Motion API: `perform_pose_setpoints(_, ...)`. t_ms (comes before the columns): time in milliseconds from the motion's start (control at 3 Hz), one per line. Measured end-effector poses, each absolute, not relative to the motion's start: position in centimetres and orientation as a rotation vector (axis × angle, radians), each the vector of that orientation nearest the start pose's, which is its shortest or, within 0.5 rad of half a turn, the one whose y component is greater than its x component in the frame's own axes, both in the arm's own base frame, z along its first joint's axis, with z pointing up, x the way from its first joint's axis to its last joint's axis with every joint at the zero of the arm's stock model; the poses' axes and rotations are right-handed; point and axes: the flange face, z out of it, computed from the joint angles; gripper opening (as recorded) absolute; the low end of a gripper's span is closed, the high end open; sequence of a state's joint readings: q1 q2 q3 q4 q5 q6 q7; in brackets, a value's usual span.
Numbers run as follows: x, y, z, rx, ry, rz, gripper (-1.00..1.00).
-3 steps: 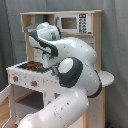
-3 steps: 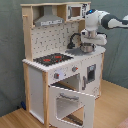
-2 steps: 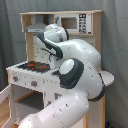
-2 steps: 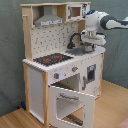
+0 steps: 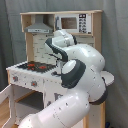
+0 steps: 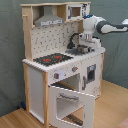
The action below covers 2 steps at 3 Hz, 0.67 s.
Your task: Play with the kitchen
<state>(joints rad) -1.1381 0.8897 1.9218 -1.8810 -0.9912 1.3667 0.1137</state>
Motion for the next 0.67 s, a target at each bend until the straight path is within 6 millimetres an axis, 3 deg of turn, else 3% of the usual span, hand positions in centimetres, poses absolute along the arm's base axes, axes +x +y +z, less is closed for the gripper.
perform_pose_setpoints(667,52.9,16.4,50.5,-3.043,-1.32,0.02,-1.0)
